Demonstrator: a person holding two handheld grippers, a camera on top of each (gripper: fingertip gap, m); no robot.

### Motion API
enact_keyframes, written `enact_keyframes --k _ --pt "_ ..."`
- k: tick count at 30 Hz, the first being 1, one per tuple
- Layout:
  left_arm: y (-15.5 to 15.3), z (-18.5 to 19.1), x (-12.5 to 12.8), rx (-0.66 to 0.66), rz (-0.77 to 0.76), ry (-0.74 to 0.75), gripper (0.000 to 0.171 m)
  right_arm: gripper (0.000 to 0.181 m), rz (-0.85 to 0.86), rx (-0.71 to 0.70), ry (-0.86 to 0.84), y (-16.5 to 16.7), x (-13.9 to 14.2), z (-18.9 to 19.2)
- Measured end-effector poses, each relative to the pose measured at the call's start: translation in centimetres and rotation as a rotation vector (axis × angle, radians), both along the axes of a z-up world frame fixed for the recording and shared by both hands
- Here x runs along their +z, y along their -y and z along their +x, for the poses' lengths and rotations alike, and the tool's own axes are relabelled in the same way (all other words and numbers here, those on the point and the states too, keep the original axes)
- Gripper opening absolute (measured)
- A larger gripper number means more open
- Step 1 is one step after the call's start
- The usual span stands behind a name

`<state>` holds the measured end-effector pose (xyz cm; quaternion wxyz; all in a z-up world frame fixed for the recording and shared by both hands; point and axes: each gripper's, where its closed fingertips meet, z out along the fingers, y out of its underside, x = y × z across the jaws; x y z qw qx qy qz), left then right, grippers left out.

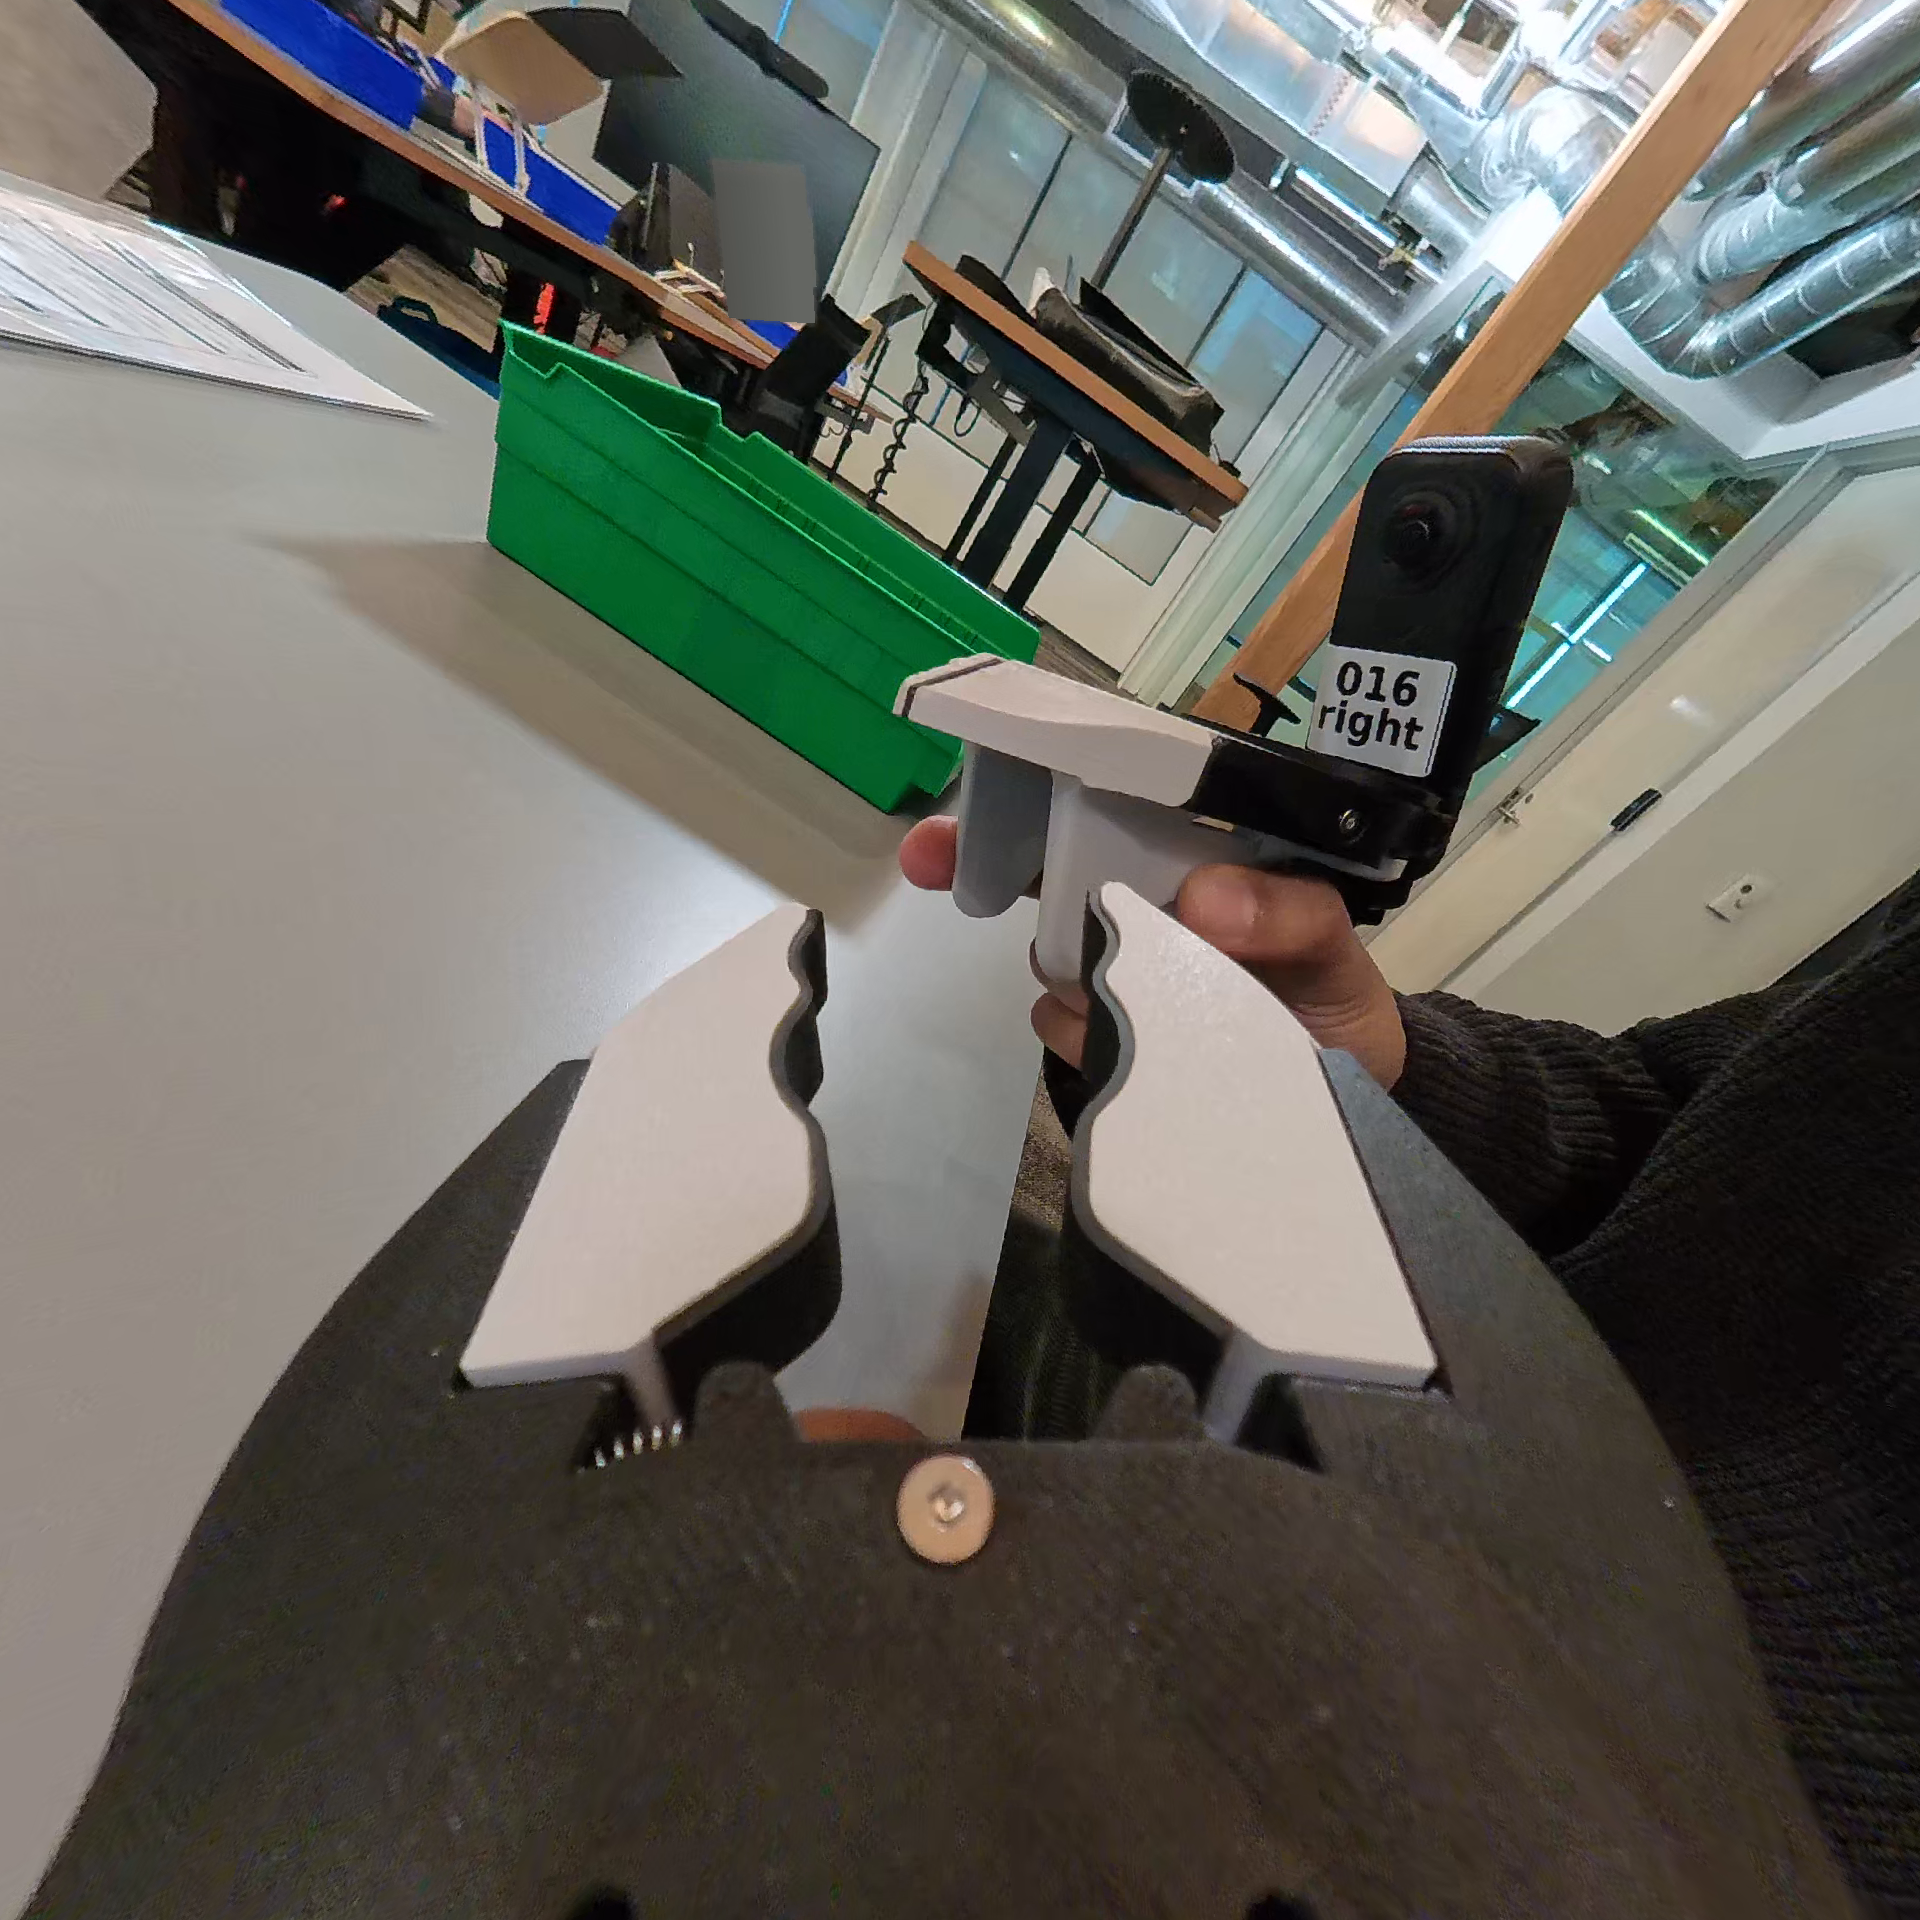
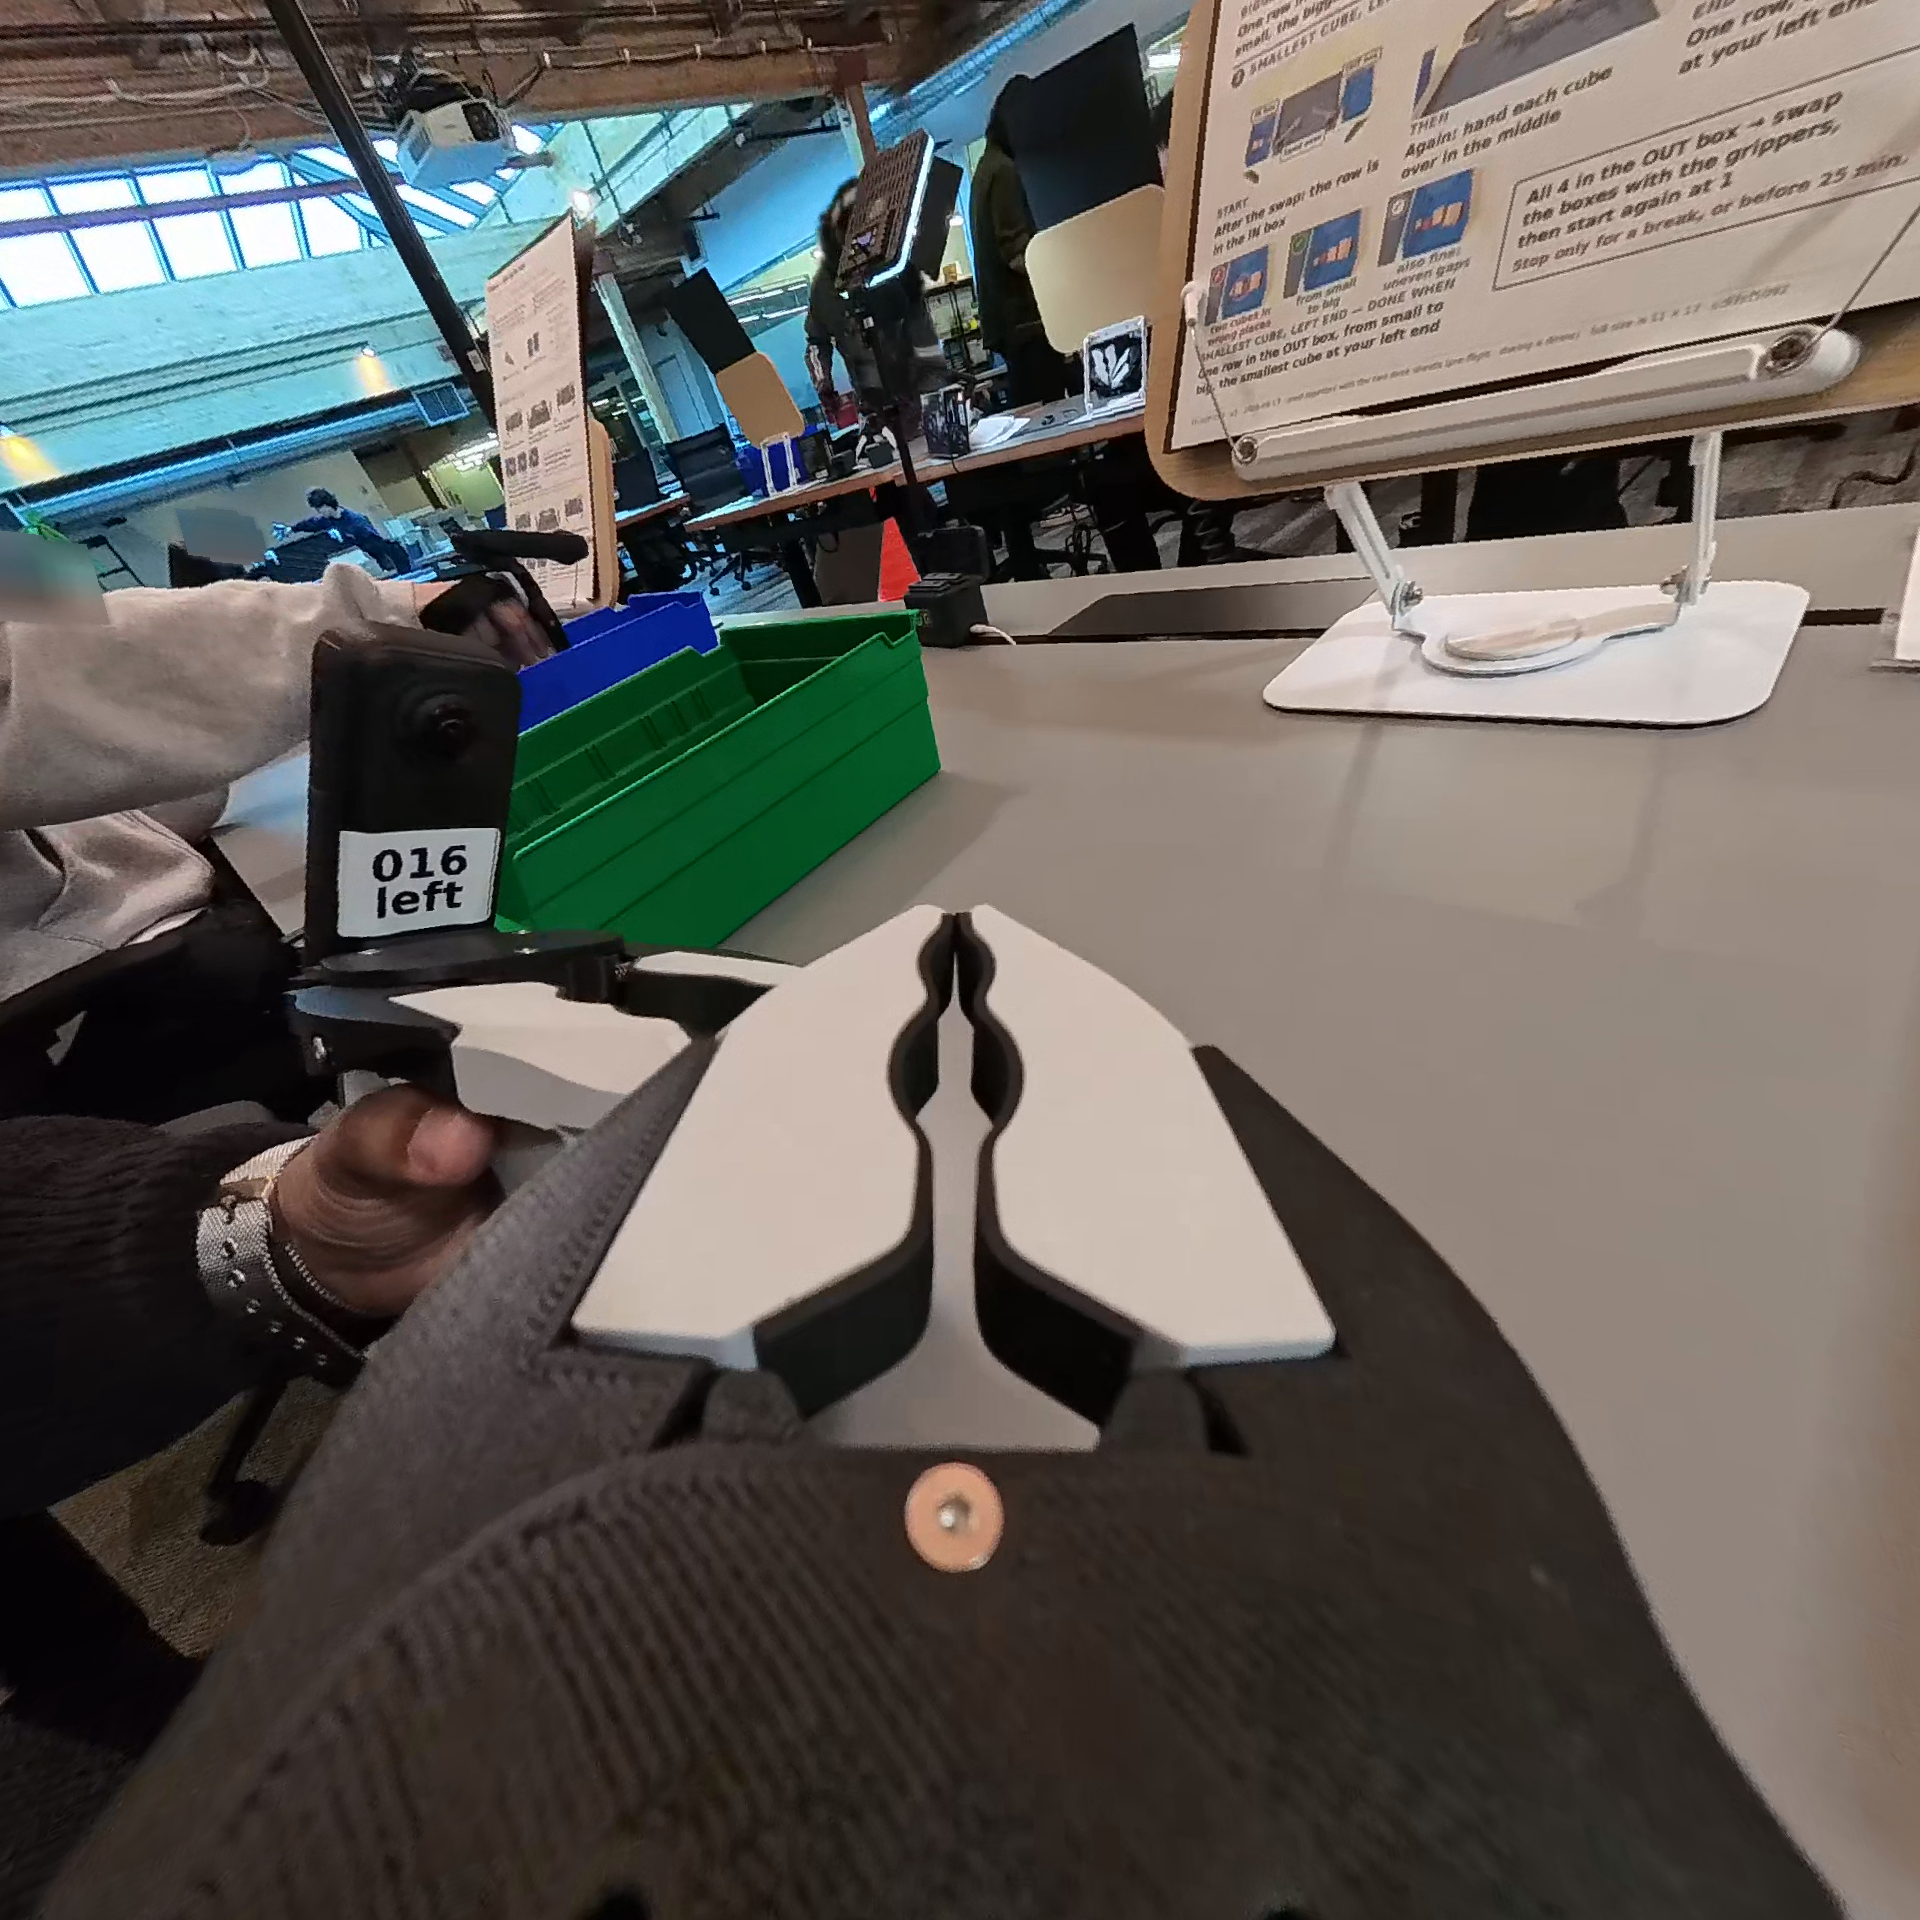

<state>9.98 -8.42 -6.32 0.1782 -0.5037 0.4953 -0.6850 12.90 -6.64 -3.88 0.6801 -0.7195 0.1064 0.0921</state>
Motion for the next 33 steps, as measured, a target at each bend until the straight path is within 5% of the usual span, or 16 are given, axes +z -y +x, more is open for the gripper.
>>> enact_keyframes --k 4,7,14,16,21,27,33 --pt "-0.3 0.2 0.1 0.021 0.029 0.004 0.067 0.005 -0.024 -0.083 0.012 0.3 -0.3 1.2" --pt "-1.1 0.4 0.1 0.066 0.111 0.010 0.073 0.041 -0.105 -0.189 0.035 0.5 -1.2 3.0" --pt "-6.4 -0.5 3.7 0.309 0.329 0.100 0.071 0.059 -0.087 -0.065 -0.012 -0.2 -1.3 0.8" --pt "-9.4 -1.7 5.3 0.391 0.425 0.098 0.073 0.058 -0.082 -0.061 -0.013 -0.4 -1.3 0.7" --pt "-24.1 -8.4 9.1 0.863 0.705 -0.164 0.065 0.056 -0.087 -0.048 -0.042 -0.6 -1.6 0.9" --pt "-34.0 -15.2 2.2 1.112 0.667 -0.597 0.058 0.051 -0.087 -0.028 -0.057 -0.7 -1.7 0.6" --pt "-36.7 -17.0 -3.6 1.112 0.694 -0.846 0.060 0.048 -0.105 -0.020 -0.027 -1.0 -2.0 0.1"
